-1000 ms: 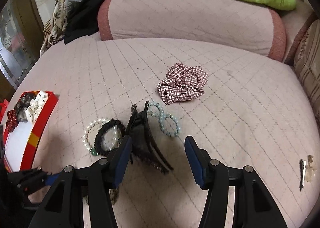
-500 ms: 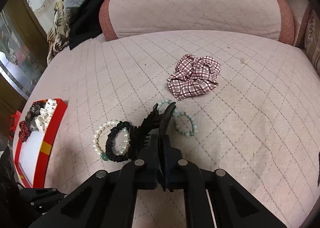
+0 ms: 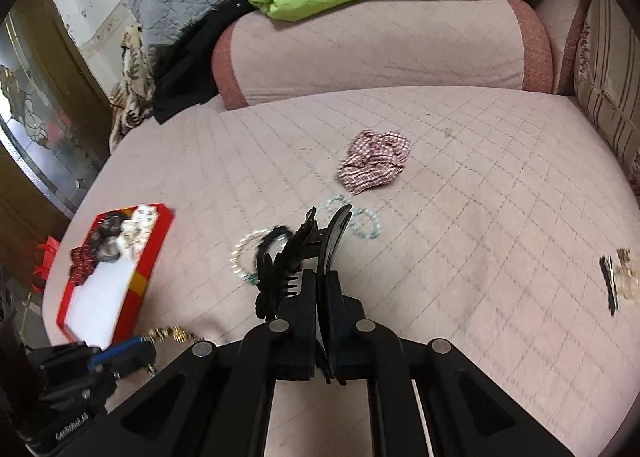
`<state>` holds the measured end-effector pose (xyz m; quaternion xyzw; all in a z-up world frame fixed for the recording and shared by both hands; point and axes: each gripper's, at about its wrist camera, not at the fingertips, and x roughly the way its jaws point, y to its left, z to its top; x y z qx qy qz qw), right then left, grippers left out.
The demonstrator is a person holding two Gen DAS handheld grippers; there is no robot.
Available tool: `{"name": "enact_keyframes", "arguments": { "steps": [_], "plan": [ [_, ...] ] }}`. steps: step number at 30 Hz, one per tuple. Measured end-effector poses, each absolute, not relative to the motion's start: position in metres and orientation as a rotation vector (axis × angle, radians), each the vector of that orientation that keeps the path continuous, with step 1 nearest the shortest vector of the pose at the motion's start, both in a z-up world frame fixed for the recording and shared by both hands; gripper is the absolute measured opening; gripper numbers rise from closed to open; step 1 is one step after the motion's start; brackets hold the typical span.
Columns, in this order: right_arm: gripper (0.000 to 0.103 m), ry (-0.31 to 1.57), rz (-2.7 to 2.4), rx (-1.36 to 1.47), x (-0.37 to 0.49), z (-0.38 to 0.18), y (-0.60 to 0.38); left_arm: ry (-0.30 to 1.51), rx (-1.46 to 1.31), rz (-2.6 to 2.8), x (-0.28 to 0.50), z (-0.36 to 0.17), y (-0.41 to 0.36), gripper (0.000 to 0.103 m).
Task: Organize jewelry
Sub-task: 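Grasp the leopard scrunchie with left gripper while right grasps the brown claw clip, then carry the leopard scrunchie and claw clip over the red box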
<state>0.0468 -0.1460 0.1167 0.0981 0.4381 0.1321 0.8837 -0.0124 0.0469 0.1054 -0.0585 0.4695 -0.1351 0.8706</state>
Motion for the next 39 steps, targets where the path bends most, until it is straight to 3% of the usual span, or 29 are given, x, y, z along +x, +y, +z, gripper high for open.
{"name": "enact_keyframes", "arguments": {
  "steps": [11, 22, 39],
  "plan": [
    [0.005, 0.905, 0.375, 0.201, -0.005, 0.145, -0.067, 0.903, -0.128, -0.194, -0.045, 0.140, 0.112, 0.005],
    [0.005, 0.952, 0.497, 0.166, -0.011, 0.152, 0.026, 0.894, -0.138, -0.055, -0.058, 0.135, 0.205, 0.005],
    [0.005, 1.025, 0.499, 0.140, 0.014, 0.109, 0.129, 0.944, -0.190, 0.047, -0.033, 0.104, 0.306, 0.005]
  ]
}}
